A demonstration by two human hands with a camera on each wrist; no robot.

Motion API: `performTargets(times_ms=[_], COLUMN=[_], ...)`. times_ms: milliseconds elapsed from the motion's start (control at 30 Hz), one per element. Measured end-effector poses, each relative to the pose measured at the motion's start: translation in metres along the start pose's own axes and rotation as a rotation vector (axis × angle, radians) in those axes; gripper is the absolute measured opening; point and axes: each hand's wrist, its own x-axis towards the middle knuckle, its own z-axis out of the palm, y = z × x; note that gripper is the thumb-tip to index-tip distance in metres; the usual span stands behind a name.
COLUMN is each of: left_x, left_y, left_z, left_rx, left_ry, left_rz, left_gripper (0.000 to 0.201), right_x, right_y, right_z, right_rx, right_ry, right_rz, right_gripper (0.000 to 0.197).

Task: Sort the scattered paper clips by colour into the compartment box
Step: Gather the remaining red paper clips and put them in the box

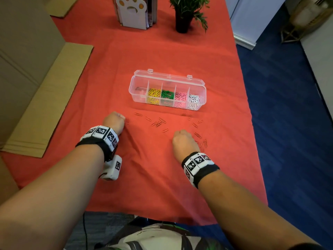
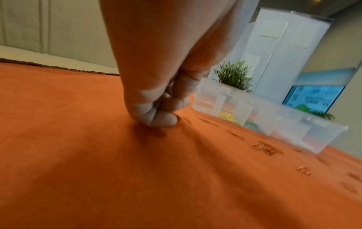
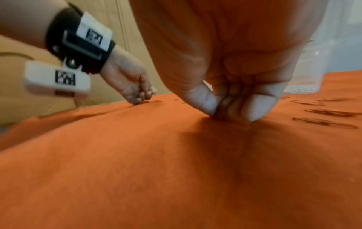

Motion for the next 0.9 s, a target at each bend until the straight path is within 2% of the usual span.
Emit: performTargets(times_ms=[67,133,200,300,367,400,467,533,600,700,767,833,900], left_x=[0.001,-0.002,-0.002,0.000,0.000,-0.001,-0.003,-0.008,-0.011,-0.009,-0.009,-0.010,-0.013], left_y=[0.003,0.006,0.006,0.003,0.004,0.004,0.006,0.008,0.011,0.013,0.017,0.024,0.033], left_z=[-0.001,0.002,0.006,0.014,0.018,0.019,0.022,0.024,0.023,0.024,0.025,0.023,0.018], left_rx=[0.062,0.134,0.290,0.408,0.469,0.496,0.557,0.598,0.512,0.176,-0.159,-0.426,-0.616], left_ry=[0.000,0.035,0.110,0.125,0.096,0.079,0.052,0.021,-0.007,-0.090,-0.213,-0.327,-0.392], left_rz=[-0.030,0.014,0.105,0.225,0.258,0.265,0.275,0.271,0.250,0.183,0.082,-0.030,-0.124], left_gripper=[0.033,0.035,0.036,0.028,0.024,0.024,0.027,0.030,0.030,0.023,0.020,0.029,0.031], right_x=[0.002,0.010,0.019,0.025,0.027,0.029,0.034,0.039,0.040,0.042,0.042,0.040,0.039], right_y=[0.005,0.014,0.021,0.027,0.030,0.031,0.032,0.031,0.025,0.016,0.010,0.008,0.010], right_z=[-0.002,-0.004,-0.007,-0.015,-0.021,-0.024,-0.028,-0.029,-0.029,-0.023,-0.019,-0.015,-0.012], right_rx=[0.111,0.346,0.668,1.279,1.435,1.424,1.122,0.628,0.380,0.246,0.179,0.126,0.144], right_ry=[-0.048,-0.093,-0.137,-0.115,-0.102,-0.117,-0.194,-0.236,-0.211,-0.157,-0.134,-0.105,-0.127], right_rz=[0.034,0.162,0.313,0.516,0.554,0.553,0.505,0.438,0.428,0.391,0.352,0.290,0.224], right_gripper=[0.031,0.025,0.017,0.026,0.022,0.019,0.014,0.033,0.047,0.041,0.033,0.032,0.031])
